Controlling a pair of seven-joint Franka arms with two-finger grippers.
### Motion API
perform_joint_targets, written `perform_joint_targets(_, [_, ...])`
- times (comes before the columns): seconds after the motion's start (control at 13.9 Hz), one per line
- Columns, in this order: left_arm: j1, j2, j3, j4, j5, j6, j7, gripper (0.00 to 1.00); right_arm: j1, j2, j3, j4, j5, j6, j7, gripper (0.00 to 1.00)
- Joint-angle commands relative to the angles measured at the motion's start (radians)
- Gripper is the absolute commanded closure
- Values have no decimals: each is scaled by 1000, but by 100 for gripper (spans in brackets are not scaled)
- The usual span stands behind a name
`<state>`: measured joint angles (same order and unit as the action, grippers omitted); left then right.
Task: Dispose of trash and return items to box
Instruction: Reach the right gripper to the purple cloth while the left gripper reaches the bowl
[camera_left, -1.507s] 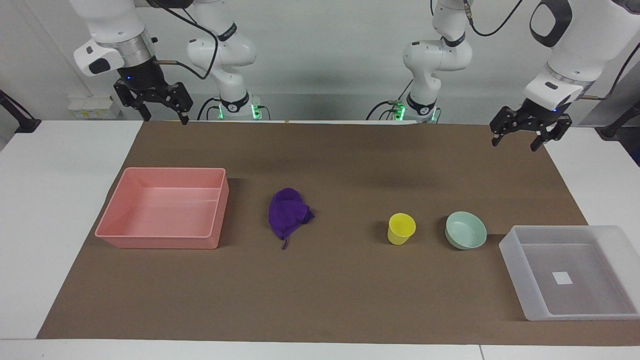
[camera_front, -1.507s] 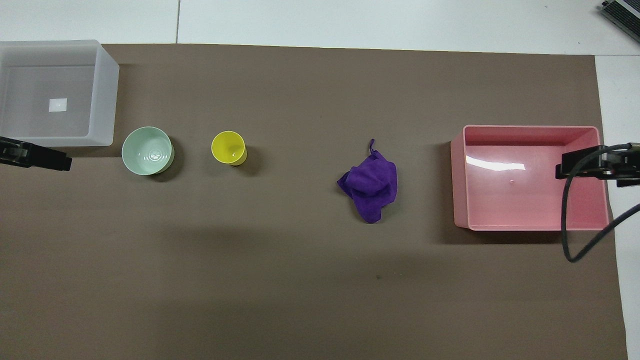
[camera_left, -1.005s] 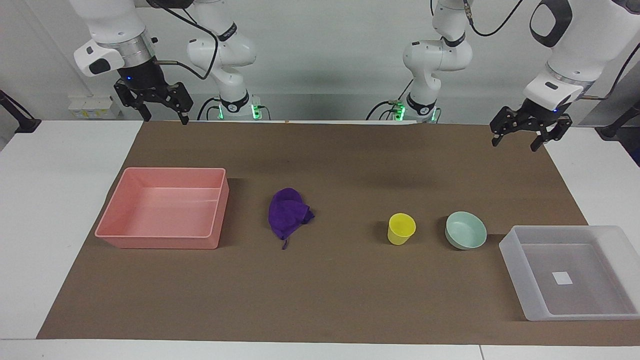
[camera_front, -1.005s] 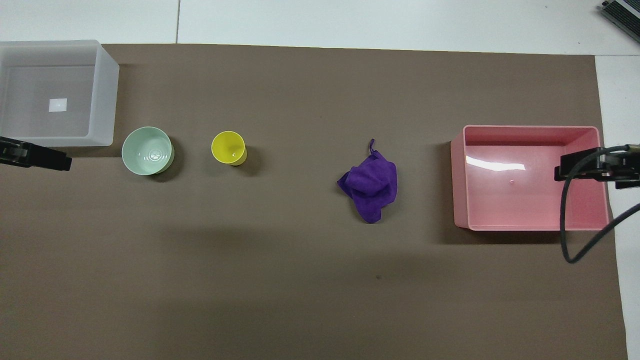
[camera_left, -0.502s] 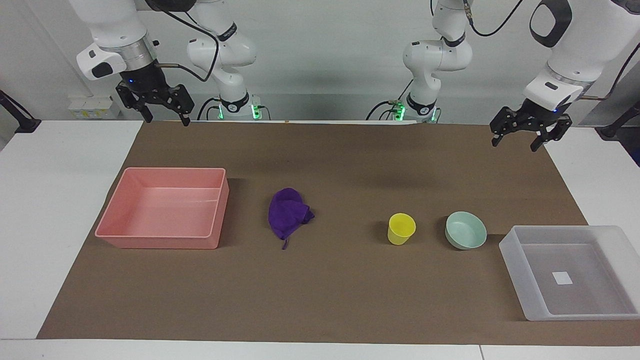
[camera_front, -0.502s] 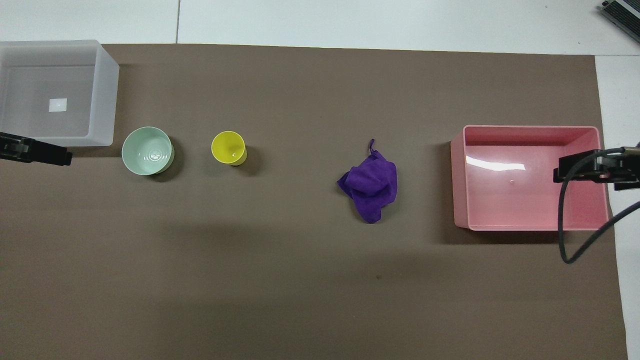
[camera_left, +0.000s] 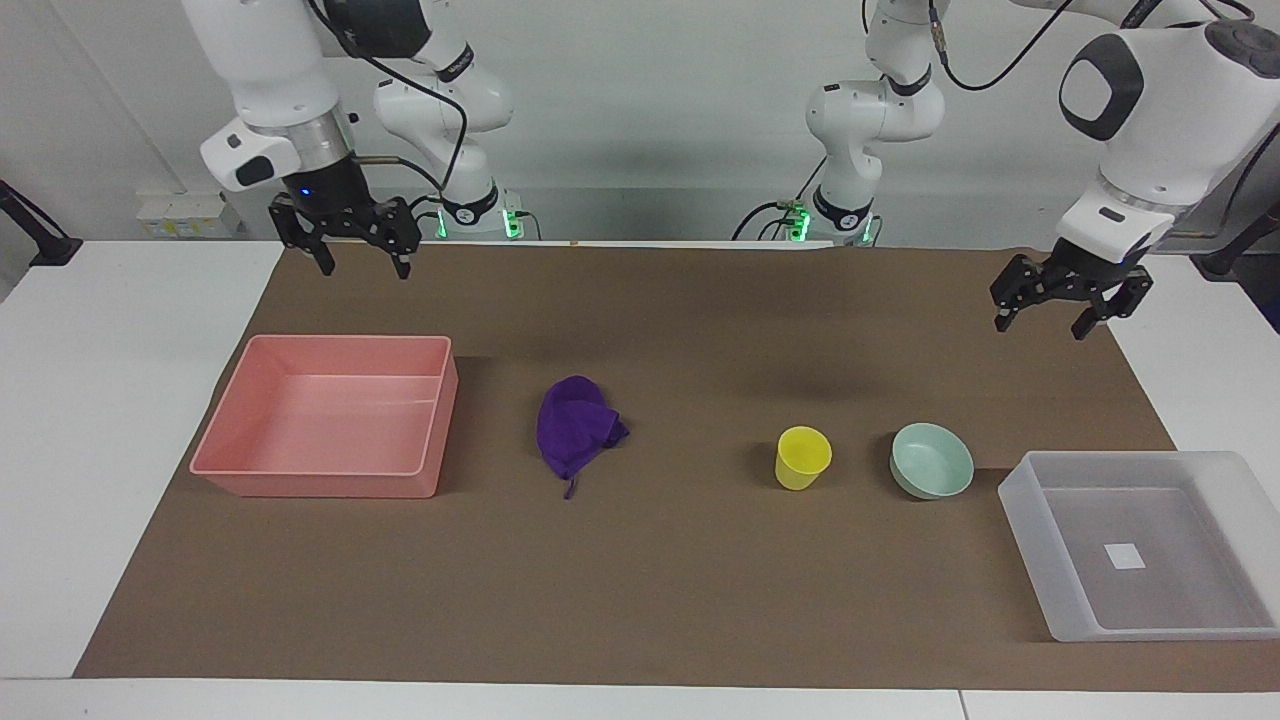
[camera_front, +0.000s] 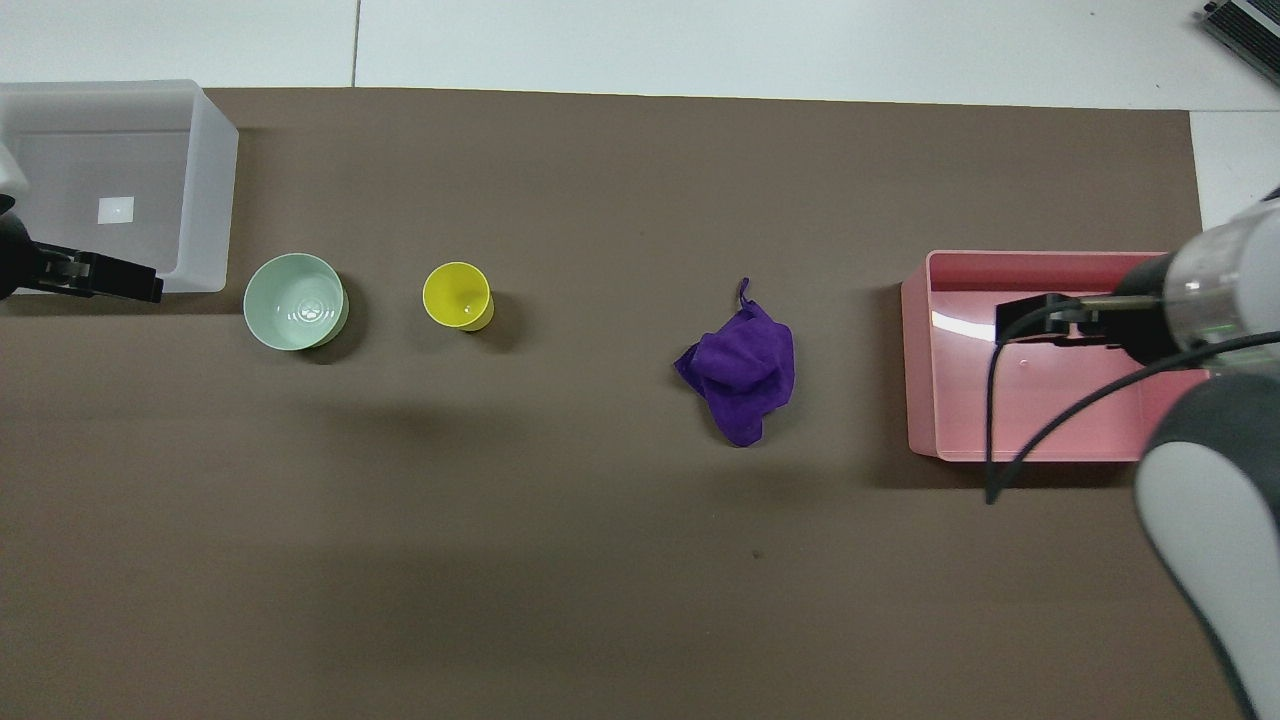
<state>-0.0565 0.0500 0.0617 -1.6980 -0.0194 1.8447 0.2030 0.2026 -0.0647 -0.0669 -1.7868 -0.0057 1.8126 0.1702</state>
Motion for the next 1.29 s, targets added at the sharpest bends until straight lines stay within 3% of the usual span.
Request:
perform_joint_targets(0.0, [10, 37, -8, -44, 9, 97, -2, 0, 98, 80, 2, -74, -8, 166, 84, 0])
perform_joint_targets(0.29, [26, 105, -8, -117, 4, 259, -2, 0, 208, 227, 2, -136, 42, 414, 149, 0])
perform_joint_targets(0.57, [30, 143, -10, -213, 3, 427, -11, 0, 248, 302, 6, -224, 56, 628, 138, 0])
perform_joint_targets(1.08, [18, 168, -10, -292, -17, 528, -68, 0, 256, 379, 9, -247, 56, 711, 80, 0])
perform_joint_targets(1.15, [18, 168, -10, -292, -16, 531, -82, 0, 256, 379, 9, -250, 56, 718, 69, 27])
perform_joint_targets(1.22, [18, 168, -10, -289, -17, 525, -83, 0, 253, 376, 9, -255, 56, 712, 58, 70])
